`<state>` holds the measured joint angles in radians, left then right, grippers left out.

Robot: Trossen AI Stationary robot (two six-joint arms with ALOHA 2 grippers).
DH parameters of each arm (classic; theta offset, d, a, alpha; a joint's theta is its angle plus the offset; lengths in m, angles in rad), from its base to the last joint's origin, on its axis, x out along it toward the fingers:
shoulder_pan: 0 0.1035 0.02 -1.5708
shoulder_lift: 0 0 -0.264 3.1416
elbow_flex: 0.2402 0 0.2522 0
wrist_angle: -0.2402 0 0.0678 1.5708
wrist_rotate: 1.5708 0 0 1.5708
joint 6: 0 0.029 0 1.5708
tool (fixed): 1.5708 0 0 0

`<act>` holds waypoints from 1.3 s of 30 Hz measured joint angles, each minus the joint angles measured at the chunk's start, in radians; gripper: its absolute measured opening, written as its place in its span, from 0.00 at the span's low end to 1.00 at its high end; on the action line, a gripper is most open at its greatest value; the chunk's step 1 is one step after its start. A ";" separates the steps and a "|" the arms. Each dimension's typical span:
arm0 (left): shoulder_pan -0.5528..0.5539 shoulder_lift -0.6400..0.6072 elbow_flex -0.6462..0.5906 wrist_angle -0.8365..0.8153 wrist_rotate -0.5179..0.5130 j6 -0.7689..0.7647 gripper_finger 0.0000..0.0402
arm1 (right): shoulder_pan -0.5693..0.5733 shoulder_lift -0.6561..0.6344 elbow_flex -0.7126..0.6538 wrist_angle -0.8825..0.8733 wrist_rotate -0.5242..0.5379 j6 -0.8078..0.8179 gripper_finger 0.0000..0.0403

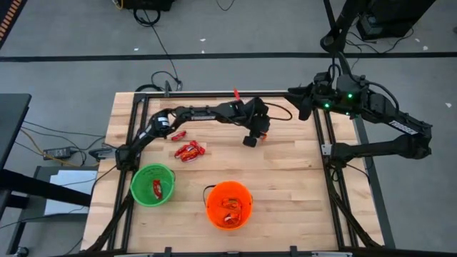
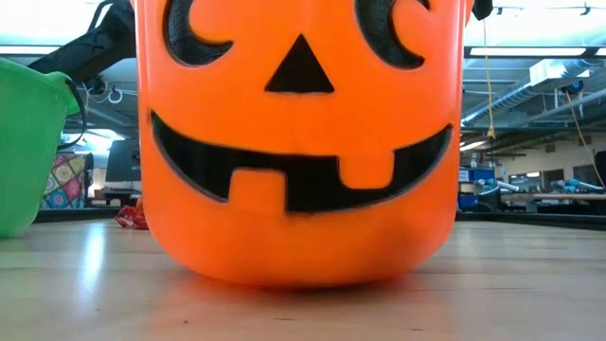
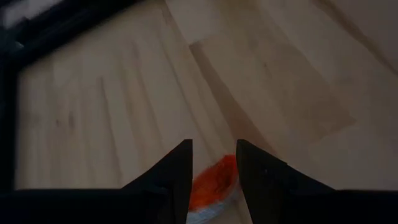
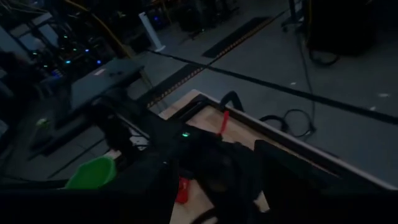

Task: Sort candy by brand, put in halloween buckets
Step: Put the orange chocolate into the orange bucket

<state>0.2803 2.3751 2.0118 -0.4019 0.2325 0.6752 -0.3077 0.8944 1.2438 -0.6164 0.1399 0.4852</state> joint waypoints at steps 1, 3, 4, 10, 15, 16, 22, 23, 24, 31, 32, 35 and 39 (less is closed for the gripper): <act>0.000 0.005 0.000 -0.014 0.000 0.006 0.33 | -0.001 0.000 0.000 0.000 -0.006 0.009 0.53; 0.002 0.012 0.001 -0.028 0.000 0.033 0.33 | -0.001 0.000 0.000 -0.001 -0.016 0.019 0.53; 0.005 0.013 0.000 -0.063 0.001 0.051 0.33 | -0.001 0.000 0.000 -0.002 -0.022 0.024 0.53; 0.008 0.025 0.000 -0.066 -0.008 0.060 0.33 | -0.001 0.000 0.000 -0.003 -0.032 0.036 0.53; 0.005 0.036 0.000 -0.025 -0.068 0.058 0.35 | -0.001 0.000 0.000 0.001 -0.032 0.041 0.53; 0.005 0.037 0.000 -0.031 -0.081 0.058 0.37 | -0.002 0.000 0.000 0.001 -0.032 0.046 0.53; -0.015 0.057 0.000 -0.010 -0.166 0.079 0.51 | -0.002 0.000 0.000 0.001 -0.032 0.072 0.53; -0.020 0.063 0.000 0.001 -0.178 0.083 0.54 | -0.002 0.000 0.000 0.001 -0.032 0.073 0.53; -0.023 0.064 0.000 0.007 -0.195 0.084 0.58 | -0.002 0.000 0.000 0.001 -0.031 0.073 0.53; -0.039 0.074 0.002 0.022 -0.269 0.105 0.72 | -0.002 0.000 0.000 0.001 -0.032 0.081 0.53; -0.040 0.074 0.002 0.015 -0.269 0.105 0.72 | -0.002 0.000 0.000 0.001 -0.032 0.081 0.53; -0.042 0.074 0.018 -0.038 -0.295 0.105 0.71 | -0.002 0.000 0.000 0.001 -0.033 0.081 0.53; -0.045 0.080 0.099 -0.199 -0.325 0.108 0.68 | -0.002 0.000 0.000 0.002 -0.032 0.072 0.53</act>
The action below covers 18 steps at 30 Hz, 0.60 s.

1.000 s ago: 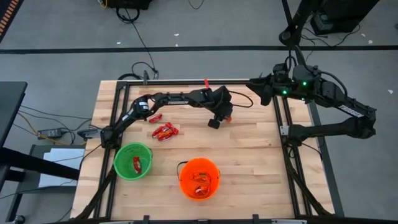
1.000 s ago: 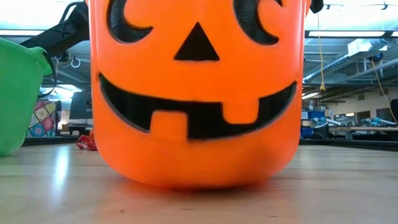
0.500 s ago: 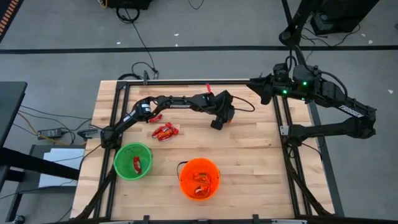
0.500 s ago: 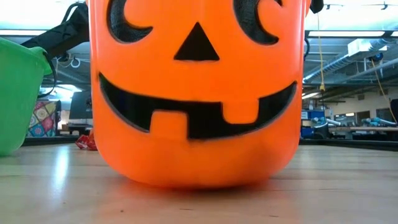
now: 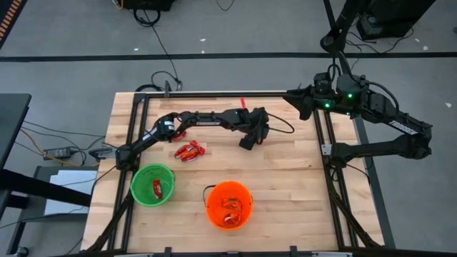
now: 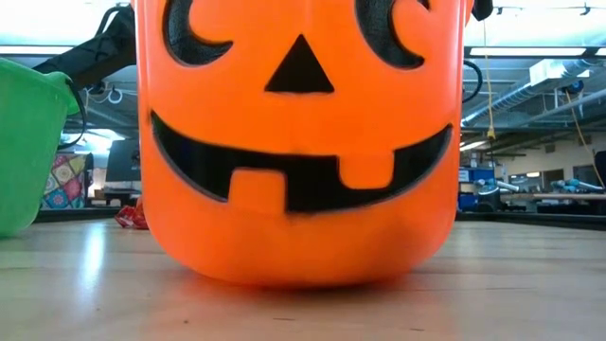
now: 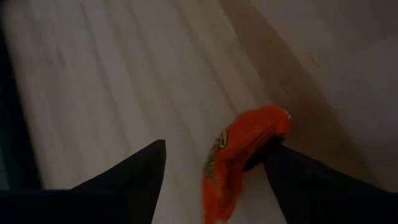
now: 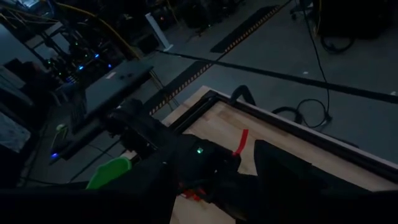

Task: Sort candy by brand, put in halloween buckets
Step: Put the orange chocolate into the orange bucket

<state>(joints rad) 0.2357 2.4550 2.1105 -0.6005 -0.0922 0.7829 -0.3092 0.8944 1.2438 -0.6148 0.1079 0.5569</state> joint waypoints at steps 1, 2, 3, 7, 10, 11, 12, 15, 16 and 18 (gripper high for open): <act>0.001 0.000 0.016 -0.016 0.004 0.000 0.68 | 0.000 0.000 0.000 0.000 0.001 -0.004 0.53; 0.002 0.000 0.033 -0.028 0.007 -0.001 0.68 | 0.000 0.000 0.000 0.000 0.001 -0.007 0.53; 0.002 0.000 0.051 -0.036 0.007 -0.005 0.67 | 0.000 0.000 0.000 0.000 0.002 -0.008 0.53; 0.001 -0.001 0.072 -0.051 0.045 -0.007 0.67 | 0.000 0.000 0.000 0.009 0.002 -0.010 0.53; 0.001 -0.001 0.056 -0.060 0.072 -0.013 0.67 | 0.000 0.000 0.000 0.017 0.002 -0.010 0.53; 0.001 -0.001 0.046 -0.058 0.077 -0.013 0.67 | 0.000 0.000 0.000 0.017 0.001 -0.010 0.53; 0.001 -0.001 0.038 -0.061 0.078 -0.013 0.67 | 0.000 0.000 0.000 0.017 0.001 -0.010 0.53; 0.005 0.007 0.017 -0.033 0.079 -0.010 0.67 | 0.000 0.000 0.000 0.017 0.001 -0.012 0.53; 0.007 0.009 0.015 -0.027 0.079 -0.008 0.67 | 0.000 0.000 0.000 0.017 0.001 -0.015 0.53; 0.011 0.025 0.009 -0.009 0.079 -0.008 0.67 | 0.000 0.000 0.000 0.017 0.001 -0.016 0.53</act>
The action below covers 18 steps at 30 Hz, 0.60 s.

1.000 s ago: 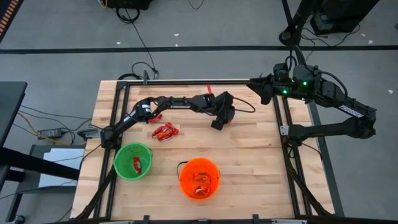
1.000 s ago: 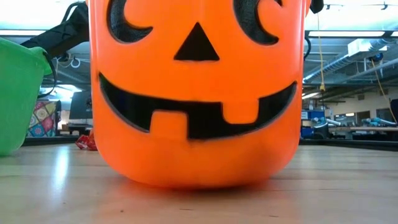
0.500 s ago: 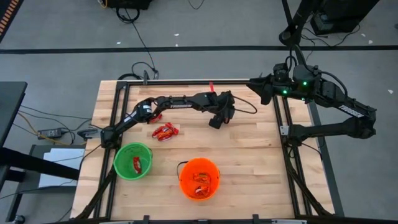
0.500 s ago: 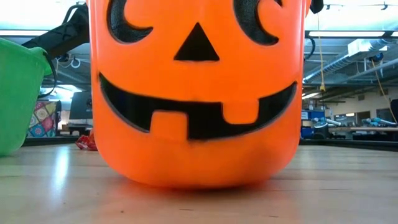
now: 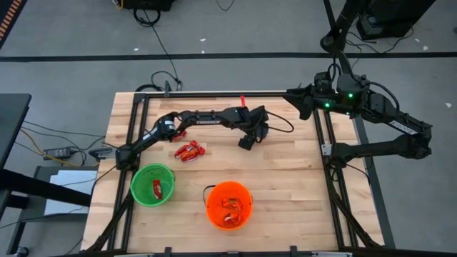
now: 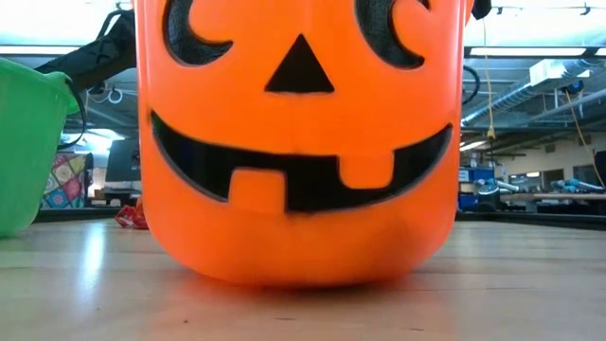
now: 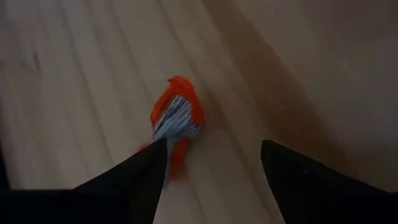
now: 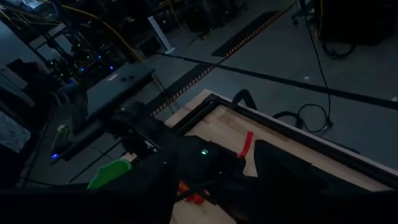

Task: Sort candy by brand, put in halloween buckets
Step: Put the orange chocolate into the orange bucket

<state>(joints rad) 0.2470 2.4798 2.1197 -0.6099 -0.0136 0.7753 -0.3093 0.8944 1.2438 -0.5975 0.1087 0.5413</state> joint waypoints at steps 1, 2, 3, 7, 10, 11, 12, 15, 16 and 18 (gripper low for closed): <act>0.001 0.007 0.000 0.028 -0.005 0.000 0.67 | 0.000 0.000 0.000 0.002 -0.002 0.000 0.53; 0.002 0.011 -0.001 0.028 -0.021 -0.001 0.67 | -0.001 0.000 0.000 0.003 -0.004 -0.001 0.53; 0.002 0.016 -0.002 0.045 -0.030 0.000 0.67 | 0.000 0.000 0.000 0.003 -0.006 -0.001 0.53; 0.002 0.021 -0.001 0.118 -0.096 -0.002 0.67 | 0.000 0.000 0.000 0.006 -0.008 0.002 0.53; 0.002 0.021 -0.001 0.142 -0.107 -0.025 0.67 | 0.000 0.000 0.000 0.006 -0.009 0.001 0.53; 0.002 0.021 -0.001 0.148 -0.107 -0.027 0.67 | -0.001 0.000 0.000 0.006 -0.009 0.000 0.53; 0.002 0.021 -0.001 0.146 -0.109 -0.027 0.67 | -0.001 0.000 0.000 0.006 -0.009 0.000 0.53; 0.002 0.021 -0.001 0.146 -0.109 -0.024 0.67 | -0.002 0.000 0.000 0.006 -0.009 0.000 0.53; 0.002 0.021 -0.001 0.147 -0.109 -0.023 0.67 | -0.002 0.000 0.000 0.006 -0.009 -0.001 0.53; 0.002 0.021 -0.001 0.149 -0.109 -0.017 0.67 | -0.002 0.000 0.000 0.006 -0.009 -0.001 0.53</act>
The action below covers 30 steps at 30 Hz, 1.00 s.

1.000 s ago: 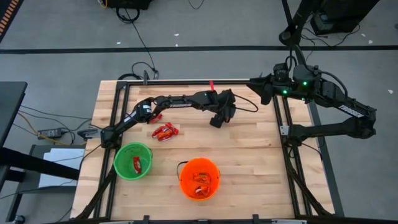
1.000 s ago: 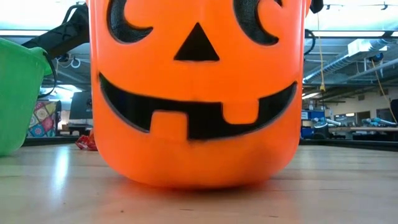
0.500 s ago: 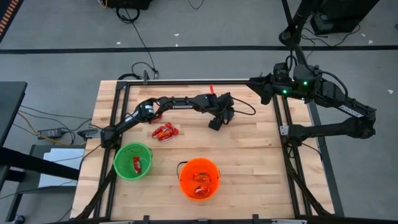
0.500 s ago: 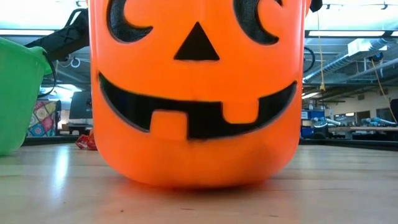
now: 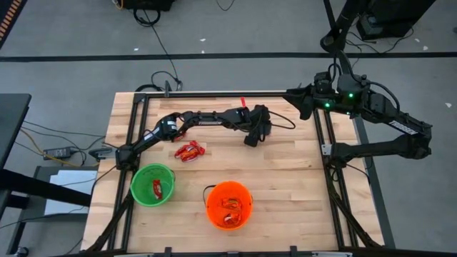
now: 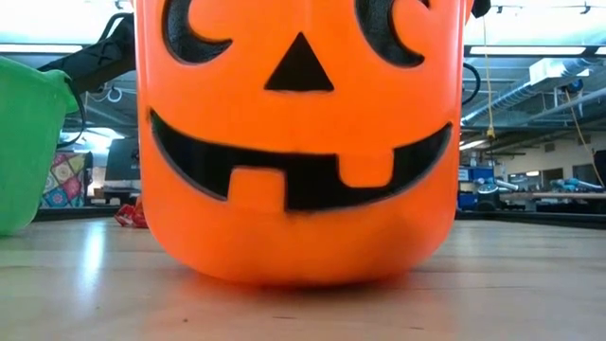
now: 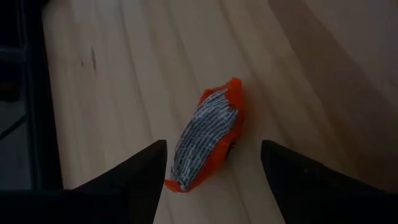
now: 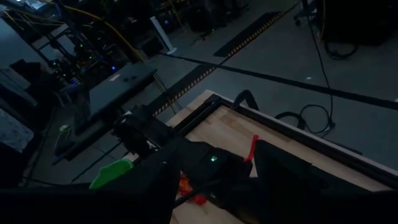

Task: Sort candy by brand, put in halloween buckets
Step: Put the orange chocolate into the orange bucket

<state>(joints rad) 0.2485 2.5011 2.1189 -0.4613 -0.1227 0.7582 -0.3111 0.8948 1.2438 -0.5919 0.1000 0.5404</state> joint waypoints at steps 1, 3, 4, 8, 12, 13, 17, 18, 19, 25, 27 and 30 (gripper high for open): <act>0.000 0.000 0.000 0.007 0.000 0.001 0.67 | 0.000 0.000 0.000 0.000 0.000 0.000 0.53; 0.002 0.000 0.000 0.026 0.000 0.000 0.67 | 0.000 0.000 0.000 0.000 0.000 0.000 0.53; 0.004 0.000 0.000 0.030 0.001 -0.002 0.67 | 0.000 0.000 0.000 0.001 0.001 0.000 0.53; 0.006 0.000 0.000 0.024 0.000 -0.003 0.64 | 0.000 0.000 0.000 0.024 0.000 0.006 0.53; 0.005 0.000 0.000 0.023 0.006 -0.027 0.49 | 0.000 0.000 0.000 0.046 -0.005 0.006 0.53; 0.005 0.000 0.000 0.023 0.023 -0.034 0.44 | 0.000 0.000 0.000 0.049 -0.008 0.006 0.53; 0.005 0.000 0.000 0.016 0.087 -0.081 0.19 | 0.000 0.000 0.000 0.055 -0.016 0.014 0.53; 0.005 0.000 0.000 0.014 0.098 -0.092 0.13 | 0.001 0.000 0.000 0.058 -0.016 0.014 0.53; 0.005 0.000 0.000 0.012 0.105 -0.105 0.08 | 0.002 0.000 0.000 0.060 -0.016 0.014 0.53; 0.003 0.000 0.000 0.012 0.110 -0.130 0.03 | 0.004 0.000 0.000 0.069 -0.017 0.014 0.53; 0.000 0.000 0.000 0.007 0.120 -0.148 0.02 | 0.004 0.000 0.000 0.068 -0.017 0.014 0.53; -0.014 0.000 0.001 -0.062 0.187 -0.163 0.01 | 0.004 0.000 0.000 0.072 -0.017 0.010 0.53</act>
<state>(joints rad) 0.2347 2.5011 2.1198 -0.5229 0.0640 0.5948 -0.3073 0.8948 1.2438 -0.5202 0.0834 0.5507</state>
